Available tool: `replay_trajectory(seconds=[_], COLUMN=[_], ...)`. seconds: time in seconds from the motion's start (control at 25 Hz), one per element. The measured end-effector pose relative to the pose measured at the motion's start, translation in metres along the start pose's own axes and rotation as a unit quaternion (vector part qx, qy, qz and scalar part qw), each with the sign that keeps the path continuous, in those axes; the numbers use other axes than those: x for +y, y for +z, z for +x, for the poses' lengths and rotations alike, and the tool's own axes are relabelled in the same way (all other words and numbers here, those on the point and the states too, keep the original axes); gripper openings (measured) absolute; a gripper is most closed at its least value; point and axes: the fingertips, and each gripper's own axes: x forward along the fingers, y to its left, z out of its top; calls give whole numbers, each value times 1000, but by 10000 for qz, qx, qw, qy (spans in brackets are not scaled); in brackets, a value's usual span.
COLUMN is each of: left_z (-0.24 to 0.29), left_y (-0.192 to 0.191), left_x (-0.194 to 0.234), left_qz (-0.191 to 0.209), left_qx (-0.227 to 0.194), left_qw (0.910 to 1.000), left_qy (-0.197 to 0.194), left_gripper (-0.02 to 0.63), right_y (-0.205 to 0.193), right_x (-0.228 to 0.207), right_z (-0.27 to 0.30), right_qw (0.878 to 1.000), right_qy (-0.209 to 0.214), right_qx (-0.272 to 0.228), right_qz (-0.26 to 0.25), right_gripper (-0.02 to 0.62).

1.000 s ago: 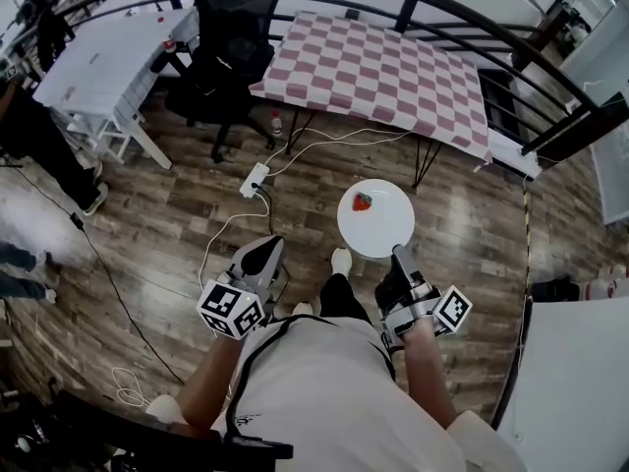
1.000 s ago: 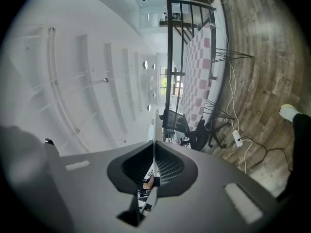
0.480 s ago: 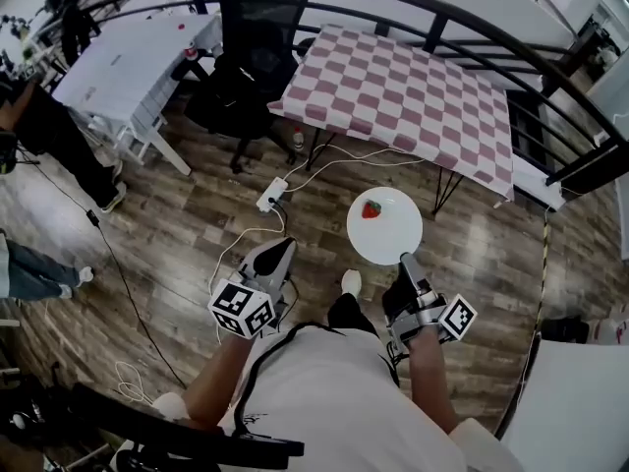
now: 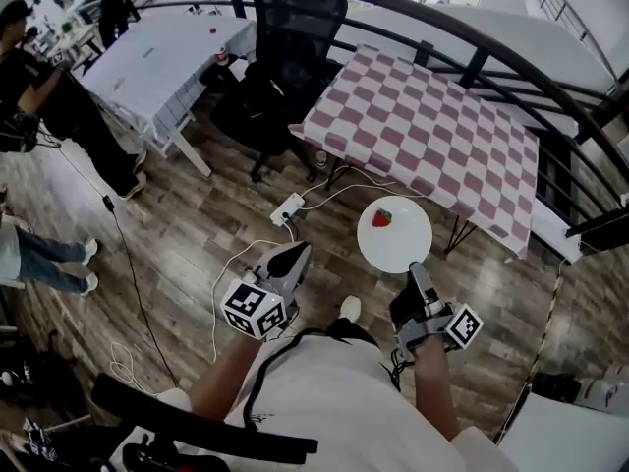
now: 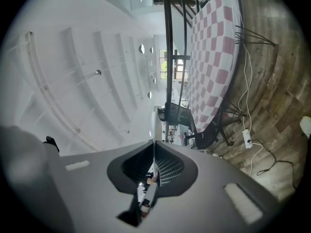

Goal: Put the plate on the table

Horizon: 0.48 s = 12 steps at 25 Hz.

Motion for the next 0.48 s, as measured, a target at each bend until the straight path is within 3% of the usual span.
replay_trajectory(seconds=[0.48], left_z=[91], left_y=[9], left_x=[-10], left_qz=[27], left_qx=[20], left_qw=[9997], left_qy=[251], left_gripper=[6], right_y=[85], right_x=[-16], right_z=[35], right_qw=[9994], right_qy=[-45], right_qx=[341], right_qz=[63], right_gripper=[18])
